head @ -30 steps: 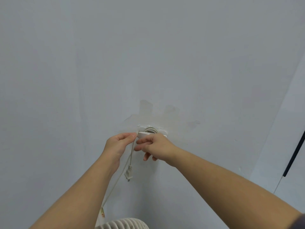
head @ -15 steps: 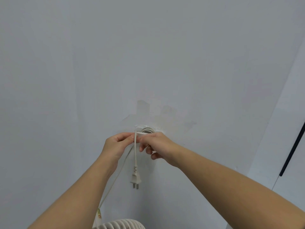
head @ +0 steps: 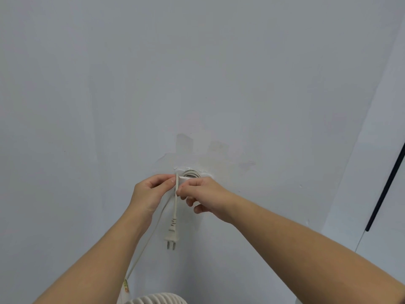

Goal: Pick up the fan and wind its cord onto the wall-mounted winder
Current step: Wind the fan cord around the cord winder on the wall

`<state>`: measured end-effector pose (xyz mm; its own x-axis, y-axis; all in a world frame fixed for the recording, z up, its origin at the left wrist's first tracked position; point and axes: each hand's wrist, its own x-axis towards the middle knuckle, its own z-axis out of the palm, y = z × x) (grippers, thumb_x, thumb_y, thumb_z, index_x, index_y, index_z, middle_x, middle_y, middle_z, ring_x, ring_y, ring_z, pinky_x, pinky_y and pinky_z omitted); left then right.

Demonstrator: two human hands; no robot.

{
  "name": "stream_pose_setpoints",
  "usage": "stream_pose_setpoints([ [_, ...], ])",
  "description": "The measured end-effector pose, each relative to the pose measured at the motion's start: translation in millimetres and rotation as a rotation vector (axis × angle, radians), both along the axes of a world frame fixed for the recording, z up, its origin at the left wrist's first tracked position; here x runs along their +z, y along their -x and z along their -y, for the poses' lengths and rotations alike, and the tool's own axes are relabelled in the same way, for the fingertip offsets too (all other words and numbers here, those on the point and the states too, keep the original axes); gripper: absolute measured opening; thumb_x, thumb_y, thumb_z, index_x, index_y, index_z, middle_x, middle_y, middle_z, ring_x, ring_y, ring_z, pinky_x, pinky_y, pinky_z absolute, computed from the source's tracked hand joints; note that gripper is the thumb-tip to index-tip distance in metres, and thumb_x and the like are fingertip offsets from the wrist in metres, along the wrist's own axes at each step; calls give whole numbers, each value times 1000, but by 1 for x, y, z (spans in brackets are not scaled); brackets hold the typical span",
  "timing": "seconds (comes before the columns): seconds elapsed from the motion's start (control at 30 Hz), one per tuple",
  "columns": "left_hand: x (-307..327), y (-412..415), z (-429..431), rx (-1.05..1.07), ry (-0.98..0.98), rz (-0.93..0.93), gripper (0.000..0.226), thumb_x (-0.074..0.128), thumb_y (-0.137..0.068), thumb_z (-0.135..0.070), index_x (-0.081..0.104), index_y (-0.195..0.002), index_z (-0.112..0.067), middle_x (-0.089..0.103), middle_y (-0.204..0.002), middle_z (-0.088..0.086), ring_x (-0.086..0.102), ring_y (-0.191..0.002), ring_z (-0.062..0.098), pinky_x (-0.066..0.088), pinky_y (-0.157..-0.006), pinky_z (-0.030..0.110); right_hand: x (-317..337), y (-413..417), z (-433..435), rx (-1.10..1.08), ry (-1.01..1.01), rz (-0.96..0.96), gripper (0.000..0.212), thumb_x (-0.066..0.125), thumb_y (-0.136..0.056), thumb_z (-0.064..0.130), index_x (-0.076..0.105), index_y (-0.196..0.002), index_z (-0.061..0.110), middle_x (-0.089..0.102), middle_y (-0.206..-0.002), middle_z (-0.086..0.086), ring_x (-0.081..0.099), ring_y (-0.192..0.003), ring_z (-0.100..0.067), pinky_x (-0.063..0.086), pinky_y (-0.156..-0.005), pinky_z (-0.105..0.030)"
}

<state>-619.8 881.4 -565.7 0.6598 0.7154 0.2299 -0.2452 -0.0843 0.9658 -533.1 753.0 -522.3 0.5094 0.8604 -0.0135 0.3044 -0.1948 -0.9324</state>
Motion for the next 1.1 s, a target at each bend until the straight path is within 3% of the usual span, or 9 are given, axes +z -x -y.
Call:
stream_pose_setpoints([
  [0.1,-1,0,-1,49,9,1,6,71,-83,-21,76,-82,-24,74,-79,-18,63,-73,-14,40,-69,17,5,-2,3,31,26,4,21,54,-82,18,59,-62,24,68,-75,6,47,-58,-9,35,-50,-20],
  [0.2,-5,0,-4,139,-8,-36,9,71,-84,-19,74,-78,-25,72,-79,-16,61,-76,-10,40,-66,14,11,-8,9,-13,29,108,21,49,-86,16,51,-66,21,61,-61,5,39,-52,-11,29,-46,-21],
  [0.4,-7,-4,1,185,-220,-156,23,65,-85,-10,68,-104,-23,67,-103,-8,60,-85,7,42,-68,14,30,-27,20,-192,24,551,16,53,-92,21,57,-76,22,56,-65,8,49,-57,-7,39,-53,-20],
  [0.53,-8,-7,4,154,-363,-195,44,60,-87,-5,58,-126,-24,57,-121,-12,58,-103,12,40,-71,11,31,-34,17,-301,80,963,10,45,-95,21,55,-96,19,62,-78,0,58,-69,-22,45,-57,-32],
  [0.63,-9,-8,4,141,-442,-234,50,56,-89,-2,54,-133,-24,54,-125,-12,57,-105,12,39,-78,14,33,-37,13,-347,217,1346,5,44,-93,12,47,-96,14,50,-65,-7,43,-53,-26,25,-44,-31],
  [0.73,-9,-6,2,135,-456,-255,52,54,-89,0,54,-134,-25,55,-124,-12,57,-105,12,39,-77,12,28,-37,16,-311,390,1524,26,53,-81,-3,36,-91,15,49,-67,-5,27,-46,-22,12,-42,-31],
  [0.87,-10,-5,1,118,-440,-259,52,53,-89,0,54,-133,-27,58,-120,-11,57,-104,11,38,-69,7,5,-38,26,-271,489,1509,39,60,-73,-6,29,-87,14,57,-75,-5,32,-47,-23,15,-42,-31],
  [0.97,-10,-5,1,105,-399,-245,50,53,-89,1,55,-132,-26,60,-118,-8,57,-102,12,39,-69,7,-12,-34,23,-362,432,1326,17,50,-87,3,40,-94,15,64,-91,-9,57,-70,-31,29,-54,-32],
  [1.1,-7,-5,2,121,-363,-233,47,52,-89,-1,59,-128,-27,62,-114,-6,58,-91,5,39,-67,6,-31,-26,18,-473,372,1092,7,45,-96,15,44,-90,18,65,-94,-8,61,-85,-32,31,-60,-33],
])
